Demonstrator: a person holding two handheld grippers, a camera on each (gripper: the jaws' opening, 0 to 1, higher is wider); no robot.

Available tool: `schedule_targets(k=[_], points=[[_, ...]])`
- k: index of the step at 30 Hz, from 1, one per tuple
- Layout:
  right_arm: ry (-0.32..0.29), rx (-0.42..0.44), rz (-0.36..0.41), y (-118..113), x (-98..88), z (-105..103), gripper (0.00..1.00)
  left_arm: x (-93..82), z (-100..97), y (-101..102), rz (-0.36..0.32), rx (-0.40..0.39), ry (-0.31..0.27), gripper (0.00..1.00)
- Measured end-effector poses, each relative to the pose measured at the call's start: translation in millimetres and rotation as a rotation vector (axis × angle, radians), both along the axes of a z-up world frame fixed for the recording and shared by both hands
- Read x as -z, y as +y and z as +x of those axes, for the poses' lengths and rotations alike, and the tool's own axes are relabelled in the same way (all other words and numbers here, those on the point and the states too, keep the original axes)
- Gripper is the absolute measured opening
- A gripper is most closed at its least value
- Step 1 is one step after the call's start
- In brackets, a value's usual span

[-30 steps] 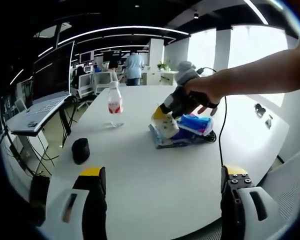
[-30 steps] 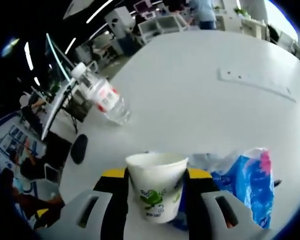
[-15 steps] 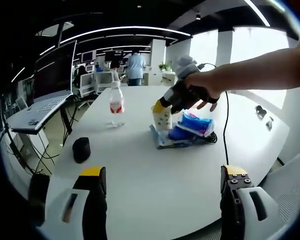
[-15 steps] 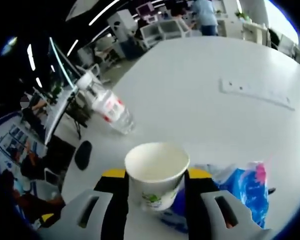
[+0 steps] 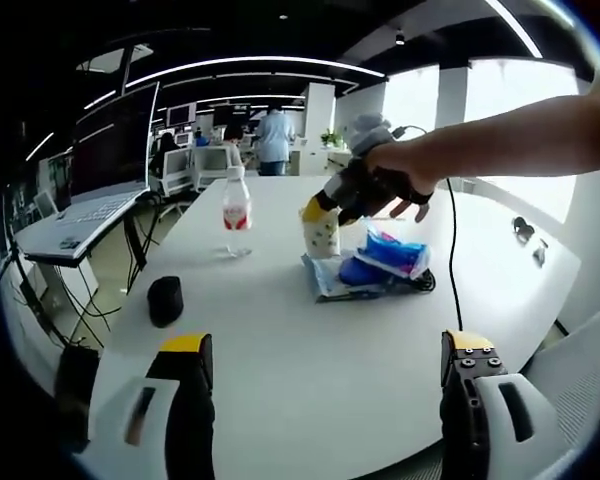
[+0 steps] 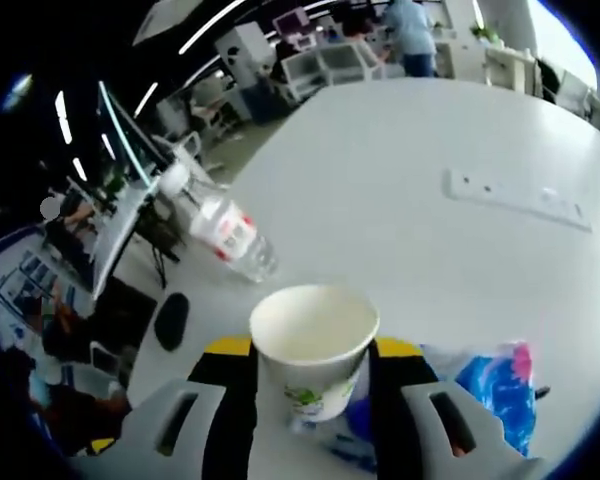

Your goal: Arrange the tabletop items into an orderly group along one side of the table until the central work area is clear of visible clutter.

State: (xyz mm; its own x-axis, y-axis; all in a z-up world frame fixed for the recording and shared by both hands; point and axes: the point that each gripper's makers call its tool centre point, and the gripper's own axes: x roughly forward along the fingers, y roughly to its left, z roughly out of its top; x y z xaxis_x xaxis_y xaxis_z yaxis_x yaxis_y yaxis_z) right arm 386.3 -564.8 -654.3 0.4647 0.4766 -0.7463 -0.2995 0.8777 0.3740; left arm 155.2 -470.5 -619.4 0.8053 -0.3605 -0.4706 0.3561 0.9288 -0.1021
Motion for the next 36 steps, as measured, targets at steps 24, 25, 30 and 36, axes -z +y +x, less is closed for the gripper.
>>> schedule_targets(k=[24, 25, 30, 36], points=[[-0.025, -0.012, 0.026, 32.9, -16.4, 33.7, 0.41, -1.9, -0.4, 1.7, -0.021, -0.010, -0.011, 0.92], [-0.025, -0.013, 0.024, 33.2, -16.0, 35.1, 0.41, -1.7, -0.3, 2.1, -0.019, -0.011, -0.011, 0.92], [-0.024, -0.008, 0.021, 34.6, -12.7, 41.8, 0.41, -1.7, -0.5, 2.1, -0.021, -0.011, -0.011, 0.92], [-0.019, -0.014, 0.016, 40.2, -7.0, 45.6, 0.40, -1.9, -0.6, 4.8, -0.022, -0.025, -0.009, 0.92]])
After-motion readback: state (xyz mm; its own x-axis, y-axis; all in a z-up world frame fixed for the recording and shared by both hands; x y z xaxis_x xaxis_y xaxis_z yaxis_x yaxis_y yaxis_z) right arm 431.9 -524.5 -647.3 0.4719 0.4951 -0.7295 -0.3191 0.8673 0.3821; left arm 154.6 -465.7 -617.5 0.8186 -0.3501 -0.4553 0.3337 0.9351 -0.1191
